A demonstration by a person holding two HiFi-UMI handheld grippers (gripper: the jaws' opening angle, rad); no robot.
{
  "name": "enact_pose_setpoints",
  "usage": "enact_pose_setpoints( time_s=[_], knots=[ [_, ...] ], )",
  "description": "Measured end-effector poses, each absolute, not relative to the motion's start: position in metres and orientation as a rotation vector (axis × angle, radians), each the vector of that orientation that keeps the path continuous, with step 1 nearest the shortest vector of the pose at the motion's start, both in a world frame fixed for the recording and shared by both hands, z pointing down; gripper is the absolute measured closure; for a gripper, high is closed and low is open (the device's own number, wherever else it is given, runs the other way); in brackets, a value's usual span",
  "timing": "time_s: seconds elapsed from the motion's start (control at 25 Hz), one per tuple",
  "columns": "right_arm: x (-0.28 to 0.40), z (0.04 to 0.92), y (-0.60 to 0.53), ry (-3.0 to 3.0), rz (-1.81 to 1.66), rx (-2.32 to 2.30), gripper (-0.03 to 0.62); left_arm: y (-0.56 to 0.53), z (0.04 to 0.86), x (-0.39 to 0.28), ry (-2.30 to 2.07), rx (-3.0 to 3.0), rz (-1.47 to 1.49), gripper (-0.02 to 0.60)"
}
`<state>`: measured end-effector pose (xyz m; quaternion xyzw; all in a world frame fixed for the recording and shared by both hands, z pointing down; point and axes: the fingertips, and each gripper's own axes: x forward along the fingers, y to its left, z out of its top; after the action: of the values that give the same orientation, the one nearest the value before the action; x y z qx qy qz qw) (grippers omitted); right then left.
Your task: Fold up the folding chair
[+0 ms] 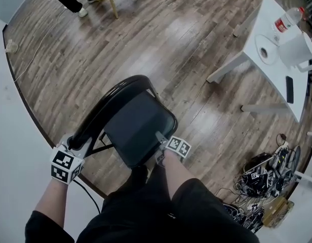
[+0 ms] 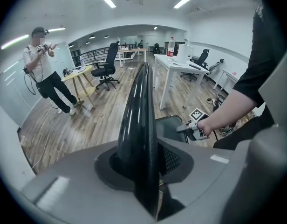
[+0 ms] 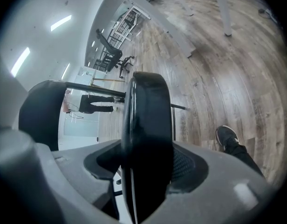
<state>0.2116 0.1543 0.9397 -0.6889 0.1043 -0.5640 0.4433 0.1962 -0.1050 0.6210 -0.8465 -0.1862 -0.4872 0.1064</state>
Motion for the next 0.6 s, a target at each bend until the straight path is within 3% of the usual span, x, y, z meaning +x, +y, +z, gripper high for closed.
enact_pose_setpoints(
  time_s=[0.6],
  knots=[
    [0.219,0.918,0.148,0.227,-1.423,-1.714,0.335,-0.074,0.617,0.178,-0.56,-2.446,-1.412,0.506]
  ],
)
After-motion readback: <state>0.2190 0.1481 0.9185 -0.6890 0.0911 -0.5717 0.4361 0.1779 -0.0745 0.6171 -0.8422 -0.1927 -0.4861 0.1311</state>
